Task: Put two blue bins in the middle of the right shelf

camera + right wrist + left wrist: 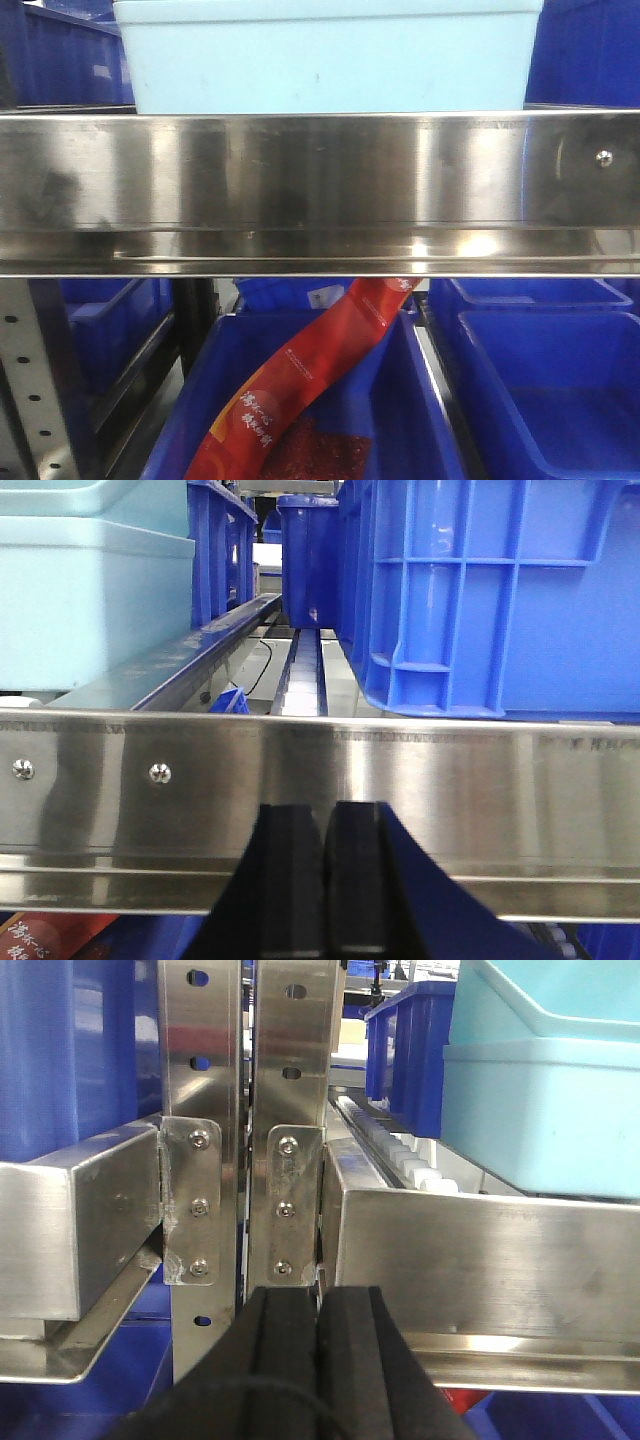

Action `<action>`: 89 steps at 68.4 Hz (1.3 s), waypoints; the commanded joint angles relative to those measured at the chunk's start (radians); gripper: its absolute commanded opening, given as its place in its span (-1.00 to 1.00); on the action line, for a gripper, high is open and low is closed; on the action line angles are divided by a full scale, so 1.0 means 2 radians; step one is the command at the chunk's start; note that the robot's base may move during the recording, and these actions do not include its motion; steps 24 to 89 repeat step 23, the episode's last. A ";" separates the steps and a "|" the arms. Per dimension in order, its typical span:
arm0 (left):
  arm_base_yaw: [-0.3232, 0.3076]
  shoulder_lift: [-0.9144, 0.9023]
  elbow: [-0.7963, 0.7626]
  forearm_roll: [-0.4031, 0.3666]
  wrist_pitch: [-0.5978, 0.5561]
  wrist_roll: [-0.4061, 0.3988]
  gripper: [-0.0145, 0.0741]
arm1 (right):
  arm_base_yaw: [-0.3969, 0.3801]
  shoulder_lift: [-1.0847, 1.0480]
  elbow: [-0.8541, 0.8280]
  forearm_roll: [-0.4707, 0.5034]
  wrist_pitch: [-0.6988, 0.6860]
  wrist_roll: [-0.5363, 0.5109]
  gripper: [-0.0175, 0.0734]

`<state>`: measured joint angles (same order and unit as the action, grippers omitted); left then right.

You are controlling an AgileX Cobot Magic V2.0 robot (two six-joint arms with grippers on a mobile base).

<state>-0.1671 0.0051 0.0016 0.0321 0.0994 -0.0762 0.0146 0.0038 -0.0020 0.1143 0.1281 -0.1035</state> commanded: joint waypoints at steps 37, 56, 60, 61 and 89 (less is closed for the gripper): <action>0.002 -0.003 -0.001 -0.004 -0.010 0.001 -0.92 | -0.004 -0.002 0.001 0.000 -0.014 -0.002 -0.97; 0.002 -0.003 -0.001 -0.004 -0.010 0.001 -0.92 | -0.004 -0.002 0.001 0.000 -0.014 -0.002 -0.97; 0.002 -0.003 -0.001 -0.004 -0.010 0.001 -0.92 | -0.004 -0.002 0.001 0.000 -0.014 -0.002 -0.97; 0.002 -0.003 -0.001 -0.004 -0.010 0.001 -0.92 | -0.004 -0.002 0.001 0.000 -0.014 -0.002 -0.97; 0.002 -0.003 -0.001 -0.004 -0.010 0.001 -0.92 | -0.004 -0.002 0.001 0.000 -0.014 -0.002 -0.97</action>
